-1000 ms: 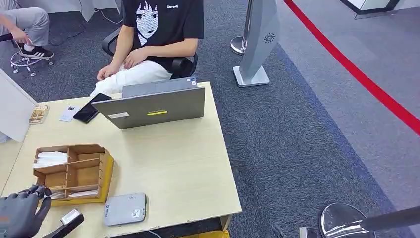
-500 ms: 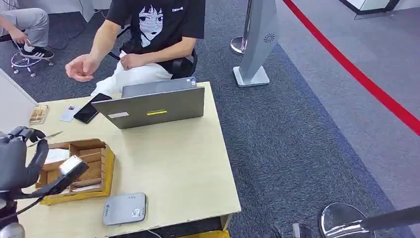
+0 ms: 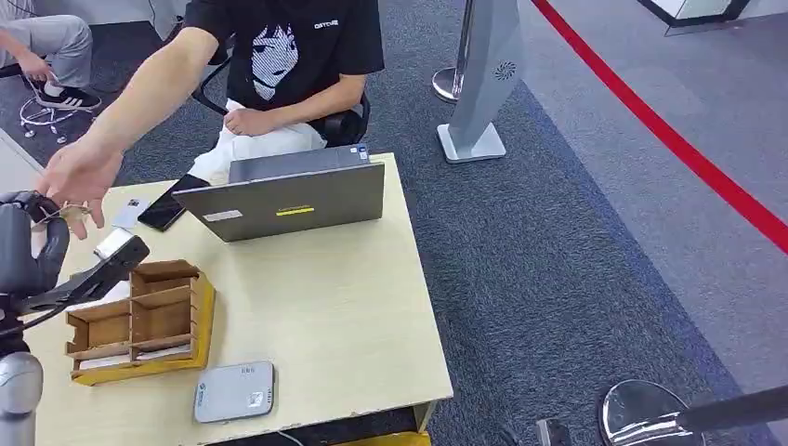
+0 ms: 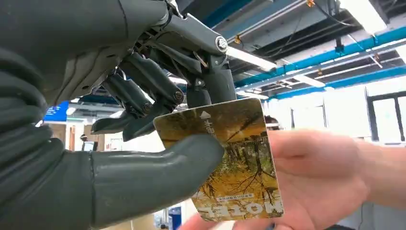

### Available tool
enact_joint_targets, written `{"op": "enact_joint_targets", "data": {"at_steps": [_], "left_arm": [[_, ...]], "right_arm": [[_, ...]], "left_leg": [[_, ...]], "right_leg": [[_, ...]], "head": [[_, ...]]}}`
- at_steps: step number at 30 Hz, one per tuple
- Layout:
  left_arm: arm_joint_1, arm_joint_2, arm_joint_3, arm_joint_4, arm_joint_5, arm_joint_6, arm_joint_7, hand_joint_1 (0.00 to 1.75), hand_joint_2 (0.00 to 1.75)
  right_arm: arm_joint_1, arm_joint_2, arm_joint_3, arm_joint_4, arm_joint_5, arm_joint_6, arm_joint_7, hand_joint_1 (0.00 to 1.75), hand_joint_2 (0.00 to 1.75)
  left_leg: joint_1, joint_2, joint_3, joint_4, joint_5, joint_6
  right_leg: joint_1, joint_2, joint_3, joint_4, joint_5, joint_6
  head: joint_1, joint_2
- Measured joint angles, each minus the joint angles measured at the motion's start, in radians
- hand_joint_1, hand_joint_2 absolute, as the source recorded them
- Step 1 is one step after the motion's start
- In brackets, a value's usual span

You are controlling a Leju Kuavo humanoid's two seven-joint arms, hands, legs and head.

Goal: Pass the card to the sensor for recognition and then transmit it.

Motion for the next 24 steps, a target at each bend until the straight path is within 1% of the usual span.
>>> {"op": "enact_joint_targets", "data": {"at_steps": [8,9,10,13,15,19,20,21,23,24], "left_arm": [[-0.002,-0.01,0.006,0.021,-0.005,0.003,0.0,1.75,1.75],[-0.002,-0.011,0.008,0.021,-0.005,0.005,0.0,1.71,1.75],[-0.002,-0.011,0.01,0.021,-0.005,0.006,0.0,0.0,1.75],[-0.001,-0.018,0.019,0.021,0.016,0.011,-0.009,0.0,1.75],[0.007,-0.033,0.031,0.008,0.051,0.033,-0.034,0.0,1.75],[0.028,-0.053,0.038,-0.02,0.073,0.051,-0.053,0.0,1.75],[0.033,-0.059,0.04,-0.027,0.095,0.066,-0.067,0.0,1.75],[0.047,-0.068,0.044,-0.043,0.126,0.099,-0.09,0.0,1.75],[0.098,-0.102,0.054,-0.118,0.218,0.163,-0.138,0.0,1.75],[0.139,-0.129,0.059,-0.182,0.27,0.187,-0.158,0.0,1.75]], "right_arm": [[0.0,0.0,-0.003,0.003,-0.006,-0.007,-0.002,0.0,1.75],[0.0,0.0,-0.003,0.003,-0.005,-0.009,-0.003,0.0,1.75],[0.0,0.0,-0.003,0.003,-0.005,-0.01,-0.003,0.0,1.75],[0.0,0.0,-0.003,0.002,-0.013,-0.012,0.006,0.0,1.75],[0.001,0.0,-0.003,-0.002,-0.036,-0.018,0.011,0.0,1.75],[0.002,0.0,-0.003,-0.003,-0.044,-0.024,0.011,0.0,1.75],[0.002,0.0,-0.003,-0.003,-0.053,-0.026,0.008,0.0,1.75],[0.004,0.0,-0.002,-0.005,-0.07,-0.035,0.005,0.0,1.75],[0.011,0.0,0.004,-0.018,-0.122,-0.063,0.007,0.0,1.75],[0.021,0.0,0.012,-0.032,-0.16,-0.078,0.01,0.0,1.75]], "left_leg": [[0.0,0.0,0.0,0.0,0.0,0.0],[0.0,0.0,0.0,0.0,0.0,0.0],[0.0,0.0,0.0,0.0,0.0,0.0],[0.0,0.0,0.0,0.0,0.0,0.0],[0.0,0.0,-0.001,0.0,0.0,0.0],[0.0,0.0,-0.001,0.0,-0.001,0.0],[0.0,0.0,-0.001,0.0,-0.001,0.0],[0.0,0.0,-0.001,0.0,-0.001,0.0],[-0.001,0.001,-0.001,0.0,-0.001,0.0],[-0.001,0.002,0.0,0.0,-0.001,0.001]], "right_leg": [[0.0,0.0,0.0,0.0,0.0,0.0],[0.0,0.0,0.0,0.0,0.0,0.0],[0.0,0.001,0.0,0.0,0.0,0.0],[0.0,0.0,0.0,0.0,0.0,0.0],[0.0,0.0,0.0,0.0,0.0,0.0],[0.0,0.0,-0.001,0.0,0.0,0.0],[0.0,0.0,0.0,0.0,0.0,0.0],[0.0,0.0,0.0,0.0,0.0,0.0],[0.0,0.002,-0.001,0.0,0.0,0.0],[0.0,0.003,-0.001,-0.001,0.0,0.0]], "head": [[0.0,0.0],[0.0,0.0],[0.0,0.0],[0.0,0.0],[0.0,0.0],[0.0,0.0],[0.0,0.0],[0.0,0.0],[0.0,0.0],[0.0,0.0]]}}
